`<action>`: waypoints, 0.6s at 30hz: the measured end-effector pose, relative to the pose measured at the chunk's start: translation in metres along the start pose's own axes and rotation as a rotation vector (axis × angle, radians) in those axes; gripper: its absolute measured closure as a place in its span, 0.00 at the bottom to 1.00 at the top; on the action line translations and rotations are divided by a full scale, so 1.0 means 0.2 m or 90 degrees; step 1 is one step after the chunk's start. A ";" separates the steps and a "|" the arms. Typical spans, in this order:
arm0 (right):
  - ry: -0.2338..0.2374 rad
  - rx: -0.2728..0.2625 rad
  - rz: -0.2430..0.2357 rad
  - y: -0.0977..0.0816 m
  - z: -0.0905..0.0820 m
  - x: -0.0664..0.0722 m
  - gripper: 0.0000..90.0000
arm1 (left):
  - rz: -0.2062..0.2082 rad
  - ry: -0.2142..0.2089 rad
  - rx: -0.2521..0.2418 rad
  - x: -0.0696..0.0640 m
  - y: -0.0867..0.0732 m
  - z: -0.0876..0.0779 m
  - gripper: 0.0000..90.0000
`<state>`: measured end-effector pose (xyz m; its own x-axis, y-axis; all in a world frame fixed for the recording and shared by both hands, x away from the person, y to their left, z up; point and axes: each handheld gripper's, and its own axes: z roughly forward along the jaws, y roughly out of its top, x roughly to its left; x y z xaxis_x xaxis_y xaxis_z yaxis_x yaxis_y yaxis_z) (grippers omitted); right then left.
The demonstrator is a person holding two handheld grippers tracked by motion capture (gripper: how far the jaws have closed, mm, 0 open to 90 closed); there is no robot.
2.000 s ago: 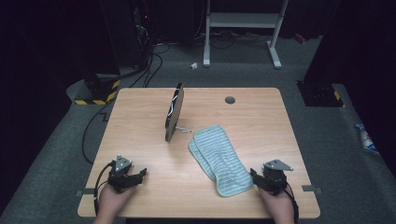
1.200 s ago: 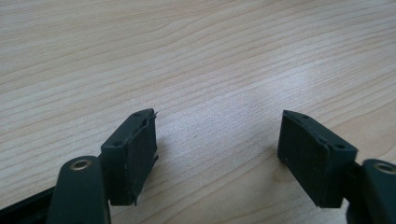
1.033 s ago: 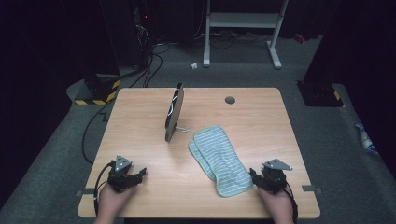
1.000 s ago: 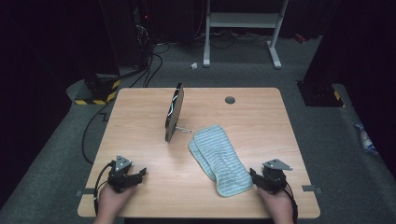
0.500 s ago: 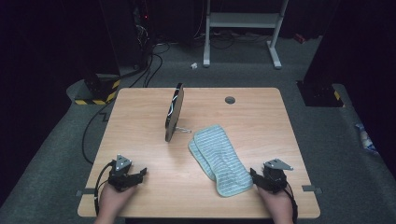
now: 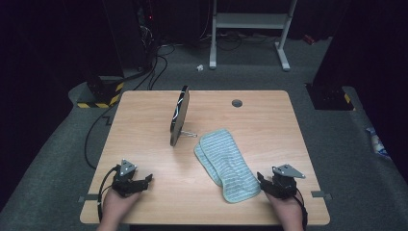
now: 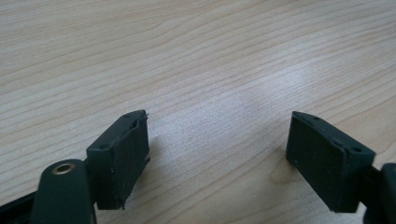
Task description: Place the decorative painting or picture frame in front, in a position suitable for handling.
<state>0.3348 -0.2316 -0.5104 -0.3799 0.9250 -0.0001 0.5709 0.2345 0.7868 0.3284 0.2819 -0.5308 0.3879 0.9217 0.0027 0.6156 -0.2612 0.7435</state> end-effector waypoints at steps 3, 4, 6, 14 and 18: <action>0.008 -0.015 -0.005 0.02 -0.02 0.02 0.38 | 0.000 0.000 0.000 0.00 0.00 0.00 0.24; 0.023 -0.026 -0.007 0.03 -0.04 0.05 0.38 | 0.000 0.000 0.000 0.00 0.00 0.00 0.24; 0.038 -0.033 -0.016 0.04 -0.05 0.09 0.38 | 0.000 -0.001 0.000 0.00 0.00 0.00 0.24; 0.113 -0.026 -0.056 0.05 -0.03 0.28 0.36 | 0.001 -0.003 0.000 0.00 0.00 0.00 0.24; 0.142 -0.012 -0.082 0.04 -0.01 0.36 0.37 | 0.001 -0.003 0.000 0.00 0.00 0.00 0.24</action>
<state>0.3108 -0.1637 -0.5032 -0.6003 0.7991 0.0337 0.4954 0.3384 0.8000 0.3285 0.2822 -0.5308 0.3920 0.9200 0.0005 0.6149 -0.2624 0.7437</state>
